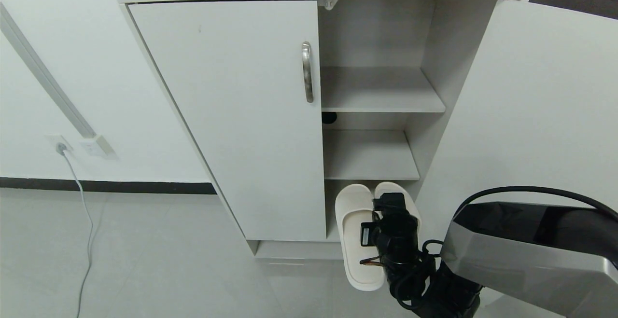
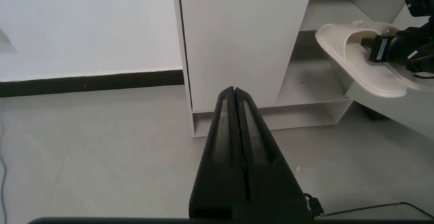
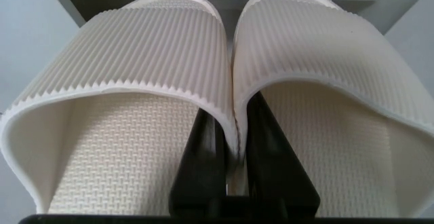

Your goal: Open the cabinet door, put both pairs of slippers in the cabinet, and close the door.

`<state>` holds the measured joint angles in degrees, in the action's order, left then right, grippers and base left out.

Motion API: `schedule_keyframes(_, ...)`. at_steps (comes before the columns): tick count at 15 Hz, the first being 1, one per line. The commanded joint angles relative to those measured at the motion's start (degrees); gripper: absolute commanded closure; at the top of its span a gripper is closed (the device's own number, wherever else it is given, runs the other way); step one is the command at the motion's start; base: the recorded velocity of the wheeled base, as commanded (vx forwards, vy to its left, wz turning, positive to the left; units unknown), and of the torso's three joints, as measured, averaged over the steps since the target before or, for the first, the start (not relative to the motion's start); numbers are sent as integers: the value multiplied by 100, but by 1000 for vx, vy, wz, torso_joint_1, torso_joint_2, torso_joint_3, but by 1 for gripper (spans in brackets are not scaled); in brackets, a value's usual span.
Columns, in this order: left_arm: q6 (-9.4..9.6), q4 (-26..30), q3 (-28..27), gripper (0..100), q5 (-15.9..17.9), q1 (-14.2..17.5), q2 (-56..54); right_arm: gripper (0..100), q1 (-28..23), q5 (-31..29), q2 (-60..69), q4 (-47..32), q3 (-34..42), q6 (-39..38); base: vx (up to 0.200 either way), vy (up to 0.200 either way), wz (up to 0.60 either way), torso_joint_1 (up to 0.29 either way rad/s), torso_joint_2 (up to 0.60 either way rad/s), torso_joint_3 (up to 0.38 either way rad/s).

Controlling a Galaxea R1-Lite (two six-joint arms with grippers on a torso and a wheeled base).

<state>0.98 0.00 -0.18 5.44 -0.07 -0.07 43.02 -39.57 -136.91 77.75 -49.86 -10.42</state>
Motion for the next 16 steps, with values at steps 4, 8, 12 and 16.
schedule_keyframes(4, -1, 0, 1, 100, 1, -1, 7, 100, -4, 2, 7, 30, -6, 5, 200, 0, 0, -4, 5, 0)
schedule_keyframes(8, -1, 0, 1, 100, -8, -1, 7, 100, -4, -7, -2, 30, -6, 5, 200, 0, 0, 6, 2, -1)
schedule_keyframes(12, -10, 0, 1, 100, -8, -1, 7, 100, -75, 28, -46, 21, -50, 5, 0, 0, 0, 0, 0, 0)
schedule_keyframes(16, -1, 0, 1, 100, -8, -1, 7, 100, -382, 266, -204, -41, -314, 32, 0, 0, 0, 0, 0, 0)
